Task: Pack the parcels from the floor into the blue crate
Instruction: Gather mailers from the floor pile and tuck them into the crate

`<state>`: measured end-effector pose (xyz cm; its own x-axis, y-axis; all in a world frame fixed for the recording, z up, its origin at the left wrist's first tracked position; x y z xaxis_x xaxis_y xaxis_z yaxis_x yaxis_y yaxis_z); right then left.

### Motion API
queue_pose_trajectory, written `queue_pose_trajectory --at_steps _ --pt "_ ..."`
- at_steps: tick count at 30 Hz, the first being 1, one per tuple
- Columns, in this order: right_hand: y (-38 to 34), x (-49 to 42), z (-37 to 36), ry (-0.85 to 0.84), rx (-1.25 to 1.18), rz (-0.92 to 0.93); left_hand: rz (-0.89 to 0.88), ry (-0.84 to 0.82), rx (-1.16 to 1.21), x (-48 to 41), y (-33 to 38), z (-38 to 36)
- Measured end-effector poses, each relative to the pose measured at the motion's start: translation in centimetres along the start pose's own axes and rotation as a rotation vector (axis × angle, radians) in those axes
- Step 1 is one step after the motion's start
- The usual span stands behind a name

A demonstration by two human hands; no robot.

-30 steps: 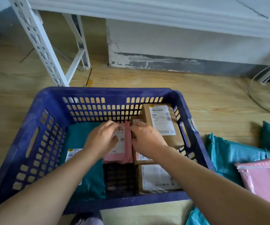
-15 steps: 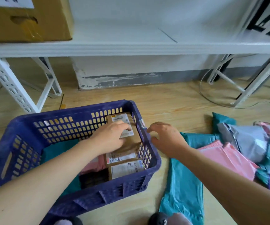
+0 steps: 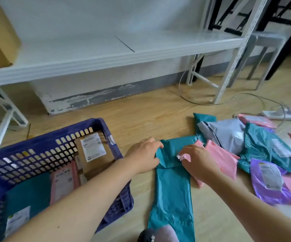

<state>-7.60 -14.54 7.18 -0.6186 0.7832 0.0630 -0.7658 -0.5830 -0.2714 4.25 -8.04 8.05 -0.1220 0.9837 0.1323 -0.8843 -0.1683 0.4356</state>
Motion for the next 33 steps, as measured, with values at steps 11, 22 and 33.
queue_pose_trajectory --at_steps 11,22,33 --pt "9.7 -3.6 -11.1 -0.187 0.018 -0.282 0.025 -0.12 0.068 -6.6 -0.3 -9.9" --pt "12.4 -9.8 -22.3 -0.393 0.279 -0.327 0.11 -0.226 0.143 -10.3 -5.9 -14.9" --pt "13.1 -10.2 -23.4 -0.376 0.379 -0.369 0.158 -0.208 0.203 -10.8 -6.6 -14.4"
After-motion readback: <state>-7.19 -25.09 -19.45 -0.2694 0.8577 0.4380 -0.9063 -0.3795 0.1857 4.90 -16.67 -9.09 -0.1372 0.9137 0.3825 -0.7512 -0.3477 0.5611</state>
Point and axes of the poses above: each hand's wrist, its own x-axis away from the middle knuckle, its own z-axis out of the back of the hand, y = z × x, the point moved 10 cm from there along -x, towards the middle knuckle, and after that the axes turned 5 degrees about x, right-handed, at the moved point
